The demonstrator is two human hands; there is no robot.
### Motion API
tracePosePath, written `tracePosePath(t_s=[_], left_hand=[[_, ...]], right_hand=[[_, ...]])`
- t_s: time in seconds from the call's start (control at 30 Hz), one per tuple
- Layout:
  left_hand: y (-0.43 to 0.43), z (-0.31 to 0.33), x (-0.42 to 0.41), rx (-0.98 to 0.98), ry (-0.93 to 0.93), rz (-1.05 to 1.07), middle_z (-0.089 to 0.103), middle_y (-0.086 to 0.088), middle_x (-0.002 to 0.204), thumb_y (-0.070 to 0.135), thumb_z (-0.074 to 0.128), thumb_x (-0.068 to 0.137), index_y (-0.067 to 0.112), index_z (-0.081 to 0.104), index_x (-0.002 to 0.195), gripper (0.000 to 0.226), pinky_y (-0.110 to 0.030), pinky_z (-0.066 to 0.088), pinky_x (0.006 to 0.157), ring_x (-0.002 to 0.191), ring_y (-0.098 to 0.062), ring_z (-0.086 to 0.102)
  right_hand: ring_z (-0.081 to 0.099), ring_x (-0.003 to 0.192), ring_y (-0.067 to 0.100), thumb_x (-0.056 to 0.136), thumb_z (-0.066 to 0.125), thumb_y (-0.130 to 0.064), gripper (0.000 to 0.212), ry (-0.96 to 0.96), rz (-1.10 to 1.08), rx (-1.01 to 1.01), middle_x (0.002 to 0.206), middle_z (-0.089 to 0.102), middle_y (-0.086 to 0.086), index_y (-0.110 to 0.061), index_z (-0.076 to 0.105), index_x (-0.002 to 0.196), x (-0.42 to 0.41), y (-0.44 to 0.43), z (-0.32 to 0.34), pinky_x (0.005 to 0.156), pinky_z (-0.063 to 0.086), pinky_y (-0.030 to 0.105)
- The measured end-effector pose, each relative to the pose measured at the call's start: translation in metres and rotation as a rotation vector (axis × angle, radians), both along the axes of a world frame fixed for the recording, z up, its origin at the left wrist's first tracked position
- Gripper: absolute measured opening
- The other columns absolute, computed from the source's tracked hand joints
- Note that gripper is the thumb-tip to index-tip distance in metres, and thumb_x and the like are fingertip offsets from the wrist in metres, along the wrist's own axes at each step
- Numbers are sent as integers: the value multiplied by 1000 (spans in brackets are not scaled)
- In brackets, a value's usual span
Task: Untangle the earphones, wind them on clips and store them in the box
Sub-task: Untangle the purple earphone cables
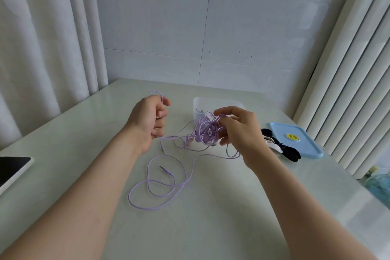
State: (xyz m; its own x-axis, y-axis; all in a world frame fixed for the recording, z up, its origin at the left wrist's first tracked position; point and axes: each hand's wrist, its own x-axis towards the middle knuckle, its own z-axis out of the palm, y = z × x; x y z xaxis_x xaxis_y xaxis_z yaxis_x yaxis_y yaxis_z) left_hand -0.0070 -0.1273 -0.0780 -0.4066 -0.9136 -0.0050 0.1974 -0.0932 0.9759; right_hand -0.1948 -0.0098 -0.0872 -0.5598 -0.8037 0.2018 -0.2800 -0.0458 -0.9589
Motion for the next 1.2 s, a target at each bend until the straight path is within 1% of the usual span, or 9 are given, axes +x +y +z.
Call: tracePosePath(t_s=[0.13, 0.27, 0.37, 0.5, 0.63, 0.8, 0.87, 1.0, 1.2], left_hand=[[5, -6, -3, -403, -328, 77, 49, 6, 73, 33, 60, 71, 14, 67, 82, 24, -28, 30, 55, 59, -17, 36], [11, -15, -6, -785, -662, 0, 60, 12, 87, 24, 80, 77, 28, 75, 76, 7, -24, 40, 65, 68, -8, 50], [12, -16, -5, -764, -708, -120, 66, 22, 68, 27, 80, 77, 29, 77, 74, 5, -23, 41, 61, 58, -1, 50], [9, -14, -6, -741, -676, -178, 74, 20, 83, 29, 74, 81, 32, 81, 81, 7, -25, 44, 72, 68, 5, 56], [8, -9, -7, -584, -545, -346, 61, 2, 88, 54, 61, 72, 5, 74, 90, 55, -37, 33, 87, 86, -12, 49], [14, -11, -6, -600, -449, -364, 53, 17, 59, 46, 77, 91, 17, 81, 85, 30, -13, 31, 59, 60, -7, 39], [14, -14, -9, -610, -451, -347, 59, 17, 62, 45, 76, 91, 21, 80, 84, 25, -18, 33, 59, 61, -8, 42], [8, -17, -15, -555, -440, -183, 72, 12, 69, 17, 64, 101, 20, 77, 89, 18, -22, 42, 61, 63, -5, 58], [4, -19, -13, -622, -426, -45, 78, 10, 80, 24, 72, 96, 21, 75, 88, 9, -27, 51, 72, 72, -8, 67]], right_hand=[[59, 49, 24, 95, 54, 1, 25, -136, -21, -2, 71, 67, 9, -9, 77, 97, 1, 0, 3, 50, 49, 32], [55, 45, 22, 96, 58, -3, 19, -350, -5, 14, 62, 63, 6, -4, 76, 101, 2, 2, 7, 50, 45, 29], [53, 43, 15, 98, 52, -2, 24, -492, 9, 7, 67, 59, 8, -2, 75, 106, 3, 2, 9, 44, 44, 25], [53, 44, 14, 97, 47, 0, 25, -758, 47, -14, 73, 61, 13, 0, 71, 100, 4, 3, 10, 41, 46, 21], [56, 43, 13, 99, 41, 6, 24, -1010, 123, -31, 65, 61, 10, 0, 64, 95, 7, 5, 13, 42, 50, 18], [62, 47, 14, 97, 42, 7, 21, -1102, 218, 13, 70, 63, 12, 3, 63, 95, 9, 5, 13, 48, 57, 19], [65, 49, 17, 96, 42, 7, 22, -1126, 220, 6, 72, 65, 16, 5, 63, 89, 8, 5, 13, 51, 60, 21], [66, 60, 22, 93, 45, 4, 24, -869, 220, 26, 77, 66, 14, 3, 70, 91, 7, 4, 11, 54, 58, 26], [69, 87, 16, 85, 77, -7, 10, -207, 178, 15, 90, 78, 2, -17, 77, 89, 4, 2, 3, 88, 45, 35]])
